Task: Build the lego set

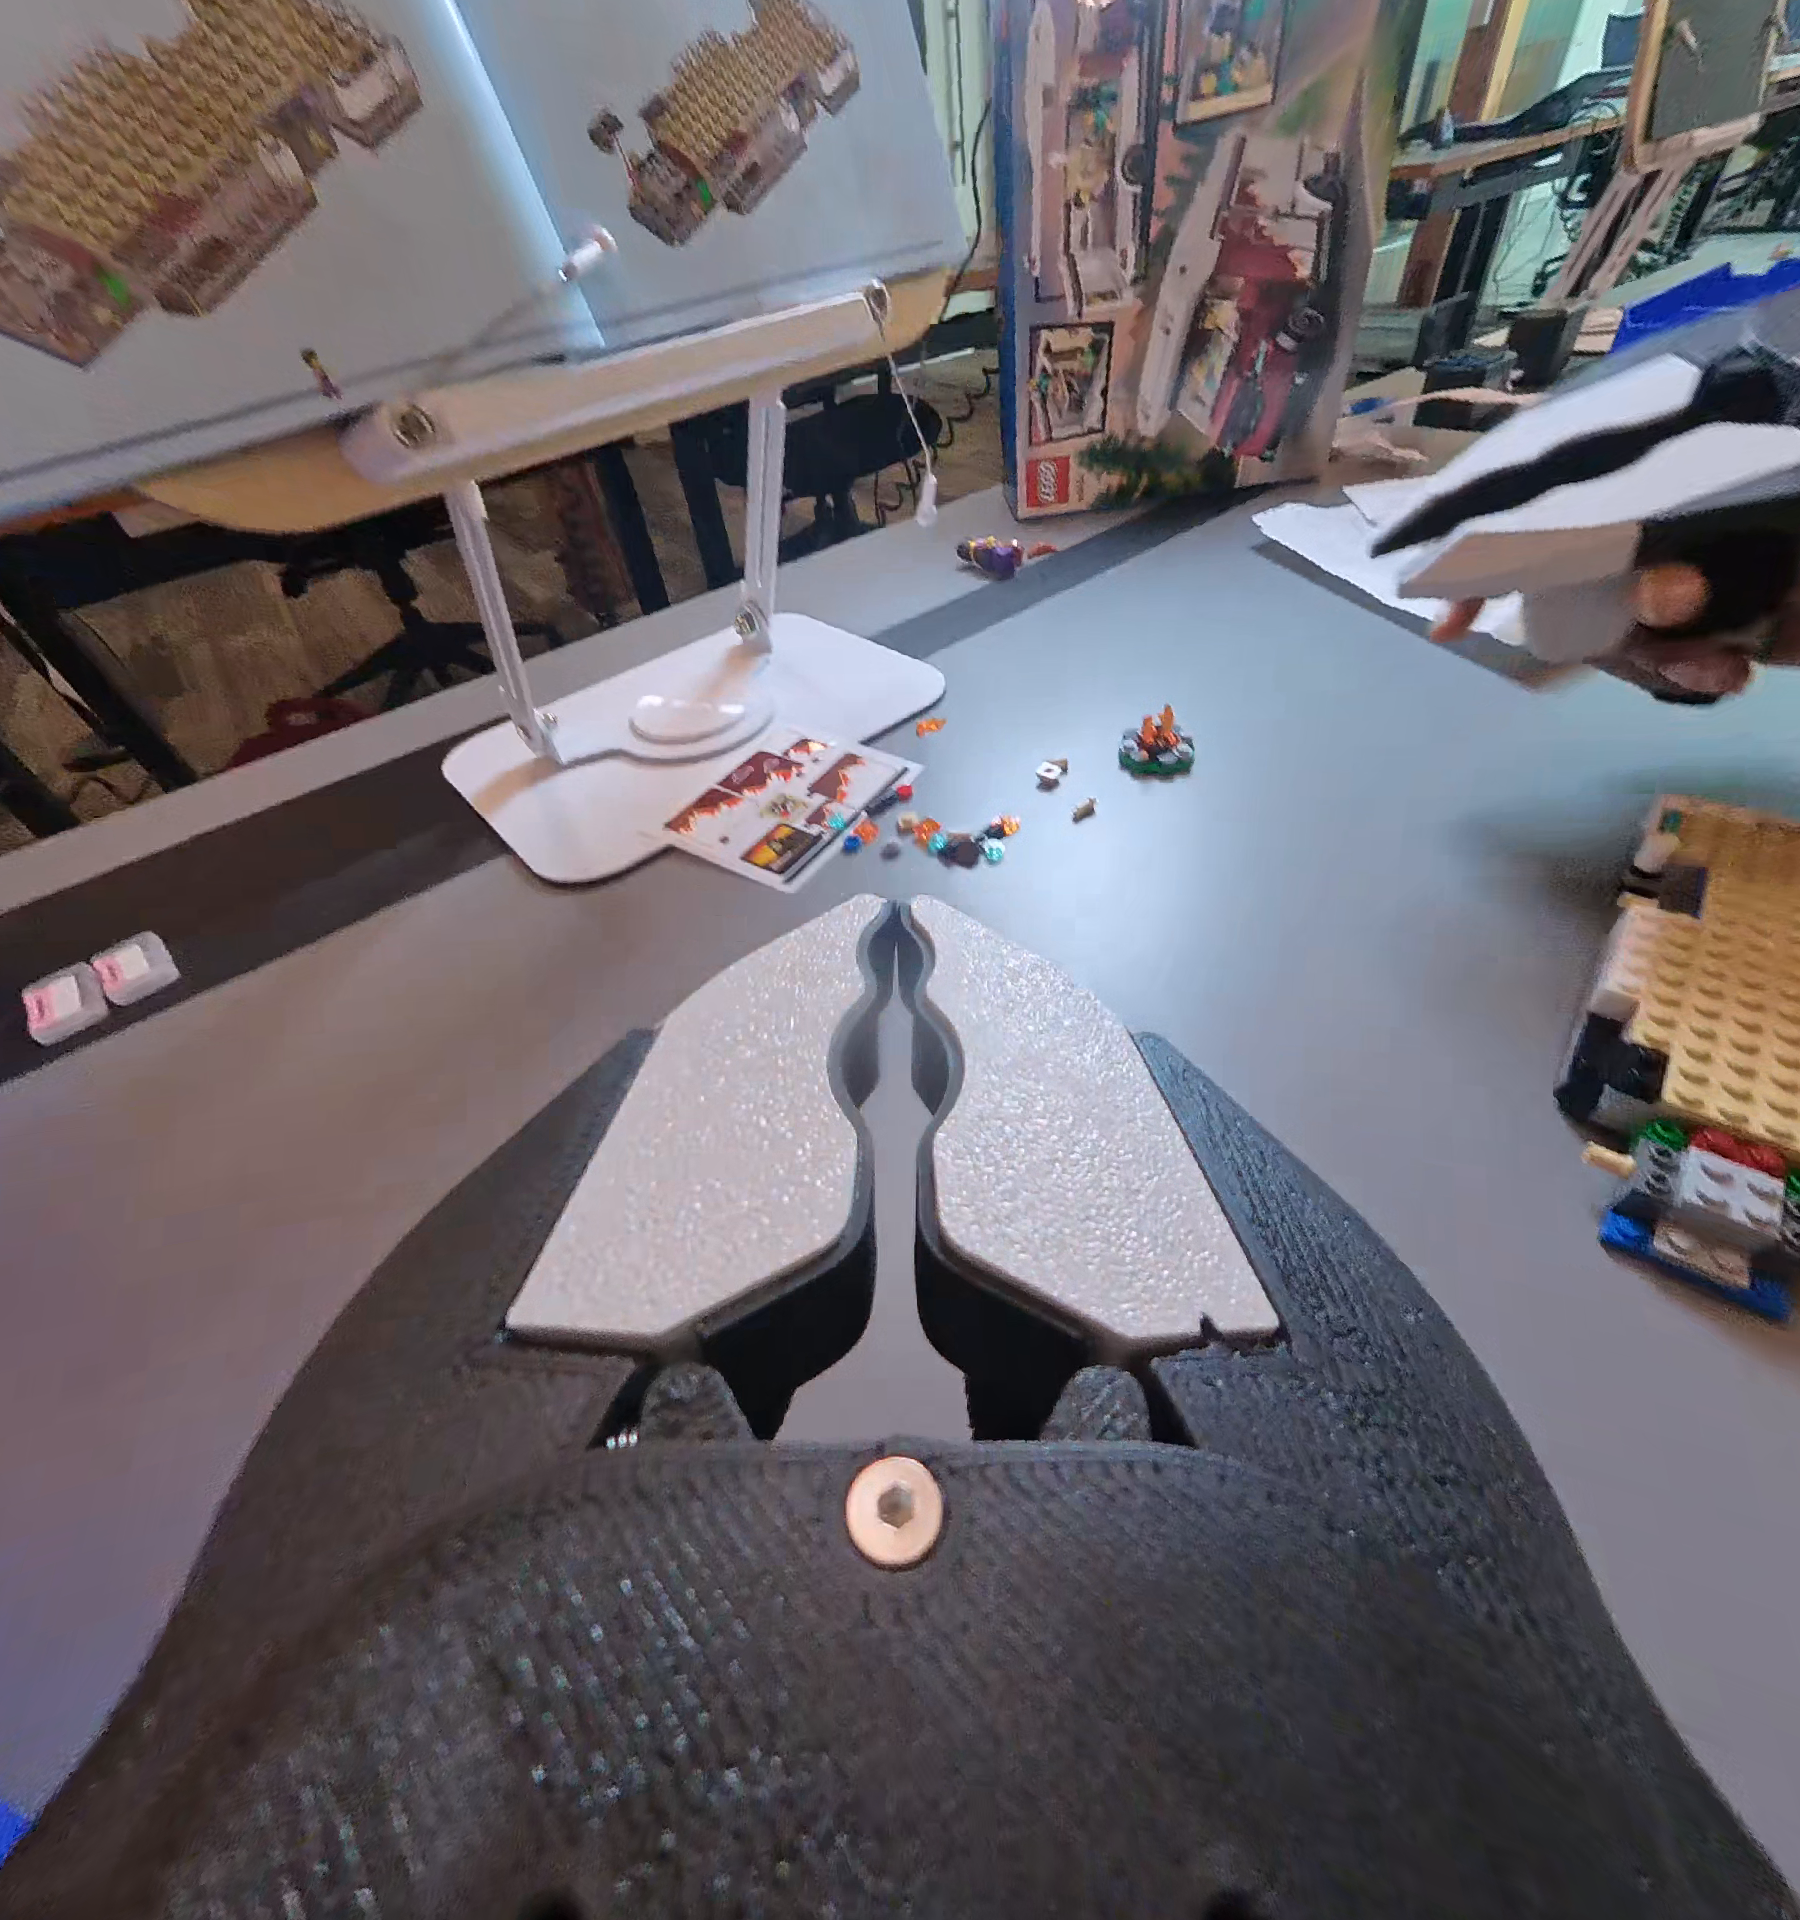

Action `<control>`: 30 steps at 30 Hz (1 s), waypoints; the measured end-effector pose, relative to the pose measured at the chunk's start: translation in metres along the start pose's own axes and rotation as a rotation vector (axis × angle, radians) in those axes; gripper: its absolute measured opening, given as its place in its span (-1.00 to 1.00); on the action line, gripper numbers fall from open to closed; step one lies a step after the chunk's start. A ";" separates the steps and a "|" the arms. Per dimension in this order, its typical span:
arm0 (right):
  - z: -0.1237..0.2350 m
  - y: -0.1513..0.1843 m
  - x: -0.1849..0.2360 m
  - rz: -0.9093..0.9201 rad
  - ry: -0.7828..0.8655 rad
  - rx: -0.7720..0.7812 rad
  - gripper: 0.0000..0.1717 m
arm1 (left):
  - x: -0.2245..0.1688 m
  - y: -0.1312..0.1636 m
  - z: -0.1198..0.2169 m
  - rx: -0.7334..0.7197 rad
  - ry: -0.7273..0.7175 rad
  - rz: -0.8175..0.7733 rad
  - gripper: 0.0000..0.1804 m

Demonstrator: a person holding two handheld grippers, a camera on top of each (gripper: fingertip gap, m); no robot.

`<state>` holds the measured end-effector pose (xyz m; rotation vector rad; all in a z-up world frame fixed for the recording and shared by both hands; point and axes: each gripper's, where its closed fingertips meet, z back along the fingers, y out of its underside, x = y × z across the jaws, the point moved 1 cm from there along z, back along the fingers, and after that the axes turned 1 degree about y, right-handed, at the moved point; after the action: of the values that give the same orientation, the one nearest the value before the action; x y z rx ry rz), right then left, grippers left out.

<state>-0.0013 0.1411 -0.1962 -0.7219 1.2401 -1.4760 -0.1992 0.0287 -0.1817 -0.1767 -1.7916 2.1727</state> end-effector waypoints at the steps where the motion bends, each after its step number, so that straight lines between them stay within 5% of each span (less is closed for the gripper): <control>1: -0.011 -0.004 0.002 0.021 -0.038 0.029 -0.80 | -0.005 0.007 0.002 0.014 0.011 0.003 -1.00; 11: -0.129 0.006 0.014 0.334 -0.406 0.411 -0.84 | -0.005 0.028 0.000 0.047 0.036 -0.013 -1.00; 16: -0.130 0.026 0.014 0.353 -0.581 0.578 -0.83 | -0.007 0.034 -0.003 0.062 0.052 -0.041 -1.00; 30: -0.138 0.044 0.016 0.353 -0.645 0.755 -0.81 | -0.012 0.038 -0.006 0.080 0.077 -0.049 -1.00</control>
<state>-0.1158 0.1740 -0.2796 -0.3755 0.2495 -1.1464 -0.1929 0.0242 -0.2214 -0.1935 -1.6478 2.1687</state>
